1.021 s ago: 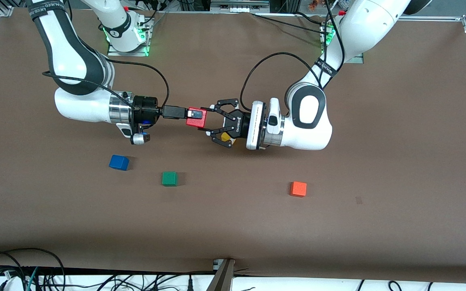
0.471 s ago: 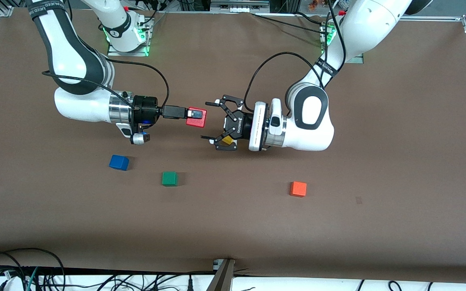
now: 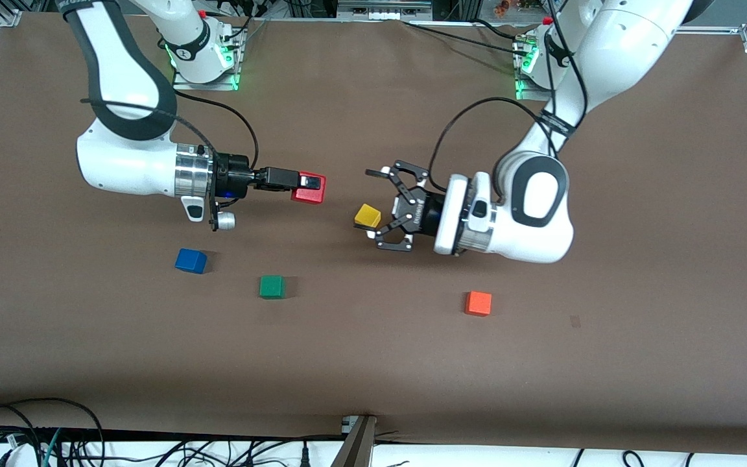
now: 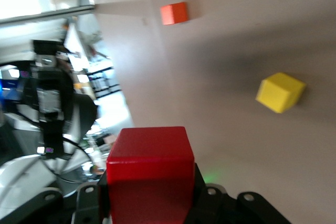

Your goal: Pass red block to right arm, stack on blue

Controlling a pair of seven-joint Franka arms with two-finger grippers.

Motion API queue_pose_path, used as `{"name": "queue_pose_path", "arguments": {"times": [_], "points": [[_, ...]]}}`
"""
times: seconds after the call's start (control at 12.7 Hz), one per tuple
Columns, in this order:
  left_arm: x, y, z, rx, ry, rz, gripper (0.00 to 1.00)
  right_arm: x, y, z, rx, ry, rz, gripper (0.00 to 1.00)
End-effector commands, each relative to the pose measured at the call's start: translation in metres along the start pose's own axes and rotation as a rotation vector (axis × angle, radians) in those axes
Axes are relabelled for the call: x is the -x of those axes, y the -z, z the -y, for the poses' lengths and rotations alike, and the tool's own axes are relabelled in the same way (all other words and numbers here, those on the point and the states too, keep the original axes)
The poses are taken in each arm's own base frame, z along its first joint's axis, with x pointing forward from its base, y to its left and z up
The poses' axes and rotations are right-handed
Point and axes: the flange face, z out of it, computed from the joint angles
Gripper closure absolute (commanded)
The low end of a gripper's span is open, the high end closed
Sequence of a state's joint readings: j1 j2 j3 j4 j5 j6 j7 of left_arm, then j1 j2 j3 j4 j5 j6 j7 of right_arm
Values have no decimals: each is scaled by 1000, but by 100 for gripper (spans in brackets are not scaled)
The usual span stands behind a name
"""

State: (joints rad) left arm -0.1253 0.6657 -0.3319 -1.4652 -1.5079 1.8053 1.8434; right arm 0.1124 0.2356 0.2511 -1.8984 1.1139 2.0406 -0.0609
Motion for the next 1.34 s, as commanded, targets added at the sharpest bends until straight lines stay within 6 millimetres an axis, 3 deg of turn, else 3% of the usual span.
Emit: {"name": "queue_pose_path", "arguments": {"times": [0.0,0.24,0.39,0.55,0.71,0.79,0.94,1.02,1.1,1.26], "points": [[-28,54,2,43,-100,118,0,1,7,-3,189,40,-24,84],[-62,127,-6,0,-148,376,0,-7,17,-28,439,118,-32,84],[-74,177,-16,-36,-173,493,0,-21,35,-58,581,142,-35,84],[-85,229,-38,-23,-180,654,0,-33,53,-81,782,206,-38,84],[-107,288,-74,-44,-150,848,0,-49,66,-113,908,211,-32,84],[-112,318,-87,-87,-115,937,0,-61,71,-142,955,189,-14,84],[-120,378,-110,-222,19,1079,0,-79,84,-171,1033,186,-21,84],[-118,399,-116,-257,51,1104,0,-85,97,-181,1035,170,-51,84],[-115,418,-123,-303,118,1153,0,-93,94,-192,1031,165,-61,84],[-133,437,-144,-444,255,1253,0,-104,89,-204,1027,174,-90,84]]}}
